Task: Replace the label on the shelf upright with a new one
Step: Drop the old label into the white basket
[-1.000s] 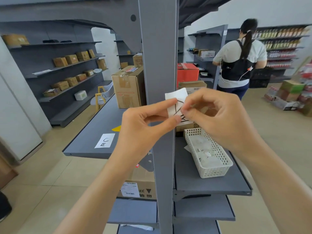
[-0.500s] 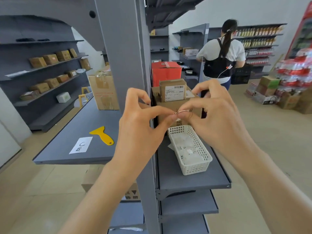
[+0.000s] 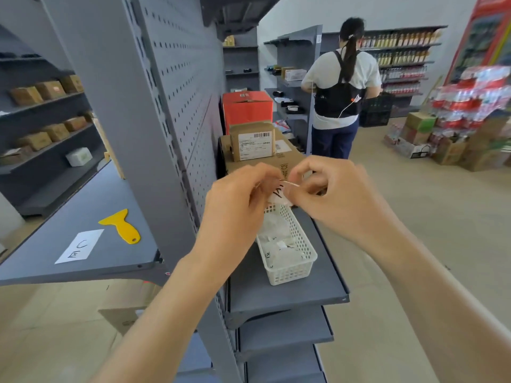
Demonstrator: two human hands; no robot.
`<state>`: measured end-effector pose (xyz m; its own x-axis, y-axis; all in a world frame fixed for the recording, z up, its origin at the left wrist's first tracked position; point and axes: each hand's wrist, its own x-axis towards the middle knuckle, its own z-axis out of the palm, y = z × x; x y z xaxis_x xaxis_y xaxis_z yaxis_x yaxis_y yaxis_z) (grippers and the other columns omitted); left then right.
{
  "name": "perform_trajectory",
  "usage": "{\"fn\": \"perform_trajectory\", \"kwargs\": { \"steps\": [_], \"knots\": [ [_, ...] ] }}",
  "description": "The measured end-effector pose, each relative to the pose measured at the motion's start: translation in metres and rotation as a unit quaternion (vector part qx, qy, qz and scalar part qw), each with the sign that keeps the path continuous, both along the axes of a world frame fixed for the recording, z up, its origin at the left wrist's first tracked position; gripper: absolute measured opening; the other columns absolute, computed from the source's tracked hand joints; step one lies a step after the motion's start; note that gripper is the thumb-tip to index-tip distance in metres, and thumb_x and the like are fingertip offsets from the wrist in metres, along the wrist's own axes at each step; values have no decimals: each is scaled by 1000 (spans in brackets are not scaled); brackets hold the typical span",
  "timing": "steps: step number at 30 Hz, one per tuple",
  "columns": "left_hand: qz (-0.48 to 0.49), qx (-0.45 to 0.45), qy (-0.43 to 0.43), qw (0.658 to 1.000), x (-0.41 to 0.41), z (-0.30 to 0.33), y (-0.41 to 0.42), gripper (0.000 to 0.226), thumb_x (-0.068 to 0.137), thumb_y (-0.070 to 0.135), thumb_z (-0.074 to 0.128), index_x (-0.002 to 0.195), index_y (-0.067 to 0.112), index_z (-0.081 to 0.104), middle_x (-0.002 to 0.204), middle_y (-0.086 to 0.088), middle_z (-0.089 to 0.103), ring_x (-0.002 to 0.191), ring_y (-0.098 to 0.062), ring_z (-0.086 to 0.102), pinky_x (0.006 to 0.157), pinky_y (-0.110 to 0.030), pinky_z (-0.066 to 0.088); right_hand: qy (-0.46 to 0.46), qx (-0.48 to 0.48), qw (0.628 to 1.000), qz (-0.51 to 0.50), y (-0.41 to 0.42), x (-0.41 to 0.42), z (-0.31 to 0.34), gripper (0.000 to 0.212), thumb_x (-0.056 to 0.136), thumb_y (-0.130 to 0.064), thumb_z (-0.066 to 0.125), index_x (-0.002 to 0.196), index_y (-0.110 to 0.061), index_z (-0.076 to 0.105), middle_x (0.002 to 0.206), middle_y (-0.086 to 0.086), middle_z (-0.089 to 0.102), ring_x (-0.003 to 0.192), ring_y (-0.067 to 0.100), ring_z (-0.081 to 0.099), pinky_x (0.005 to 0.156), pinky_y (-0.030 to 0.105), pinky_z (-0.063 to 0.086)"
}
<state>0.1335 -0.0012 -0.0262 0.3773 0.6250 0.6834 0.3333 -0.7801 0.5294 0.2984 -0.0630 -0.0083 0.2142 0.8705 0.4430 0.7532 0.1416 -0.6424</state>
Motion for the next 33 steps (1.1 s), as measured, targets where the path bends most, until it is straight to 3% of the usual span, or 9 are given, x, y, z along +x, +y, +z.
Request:
{"fn": "perform_trajectory", "kwargs": {
  "steps": [4, 7, 11, 16, 19, 22, 25, 30, 33],
  "knots": [
    [-34, 41, 70, 996, 20, -5, 4, 30, 99, 9, 56, 117, 31, 65, 98, 5, 61, 82, -11, 59, 72, -38, 54, -25, -30, 999, 4, 5, 21, -3, 8, 81, -40, 75, 86, -35, 74, 77, -10, 76, 77, 7, 69, 73, 29, 55],
    [-49, -127, -42, 990, 37, -9, -1, 43, 94, 7, 70, 116, 35, 46, 97, 4, 70, 81, -16, 70, 75, -38, 59, -4, -46, 998, 33, 10, 32, -6, 13, 90, -28, 76, 98, -36, 82, 77, -7, 79, 70, 3, 69, 66, 16, 50],
    [-93, -389, -231, 887, 46, -14, 5, 37, 87, 7, 76, 115, 23, 58, 99, -2, 76, 85, -11, 73, 79, -27, 58, 235, -77, 966, 78, 15, 45, -14, 20, 93, -18, 76, 101, -35, 82, 82, -8, 83, 55, 1, 65, 51, 15, 44],
    [-122, -458, -240, 847, 52, -15, 16, 12, 99, 15, 63, 97, 19, 74, 99, -5, 78, 92, -16, 76, 86, -28, 59, 353, -105, 924, 98, 30, 51, -24, 23, 93, -8, 71, 96, -26, 86, 87, -4, 84, 56, 7, 62, 48, 16, 41],
    [-75, -445, -199, 870, 56, -18, 27, 13, 94, 28, 71, 104, 19, 71, 104, -7, 79, 94, -16, 76, 82, -23, 61, 304, -107, 943, 82, 40, 51, -33, 37, 96, -4, 63, 90, -34, 86, 81, -16, 81, 60, 5, 60, 49, 14, 42],
    [-11, -396, -169, 902, 60, -27, 42, 26, 84, 14, 83, 101, 27, 68, 99, -3, 76, 88, -12, 72, 73, -19, 58, 292, -131, 943, 90, 52, 50, -37, 47, 96, -1, 51, 104, -36, 82, 95, -13, 79, 69, 7, 66, 55, 19, 44],
    [31, -373, -153, 915, 63, -40, 57, 22, 82, 14, 84, 91, 31, 73, 96, 5, 76, 95, -15, 72, 83, -29, 60, 291, -144, 944, 65, 65, 51, -42, 31, 100, -17, 53, 117, -34, 73, 111, -3, 77, 70, 8, 72, 58, 24, 47],
    [22, -419, -186, 888, 71, -66, 73, 24, 87, 5, 76, 81, 28, 81, 89, -6, 81, 82, -13, 72, 93, -36, 61, 225, -122, 967, -12, 90, 54, -79, 13, 95, -20, 73, 107, -24, 77, 86, -1, 83, 74, 17, 80, 80, 29, 61],
    [58, -390, -127, 910, 75, -93, 84, 25, 88, 9, 76, 80, 32, 80, 78, 10, 79, 71, -2, 72, 83, -28, 62, 214, -146, 965, -46, 100, 56, -103, 10, 93, -18, 73, 97, -27, 77, 83, 5, 83, 78, 21, 80, 76, 25, 60]
  ]
}}
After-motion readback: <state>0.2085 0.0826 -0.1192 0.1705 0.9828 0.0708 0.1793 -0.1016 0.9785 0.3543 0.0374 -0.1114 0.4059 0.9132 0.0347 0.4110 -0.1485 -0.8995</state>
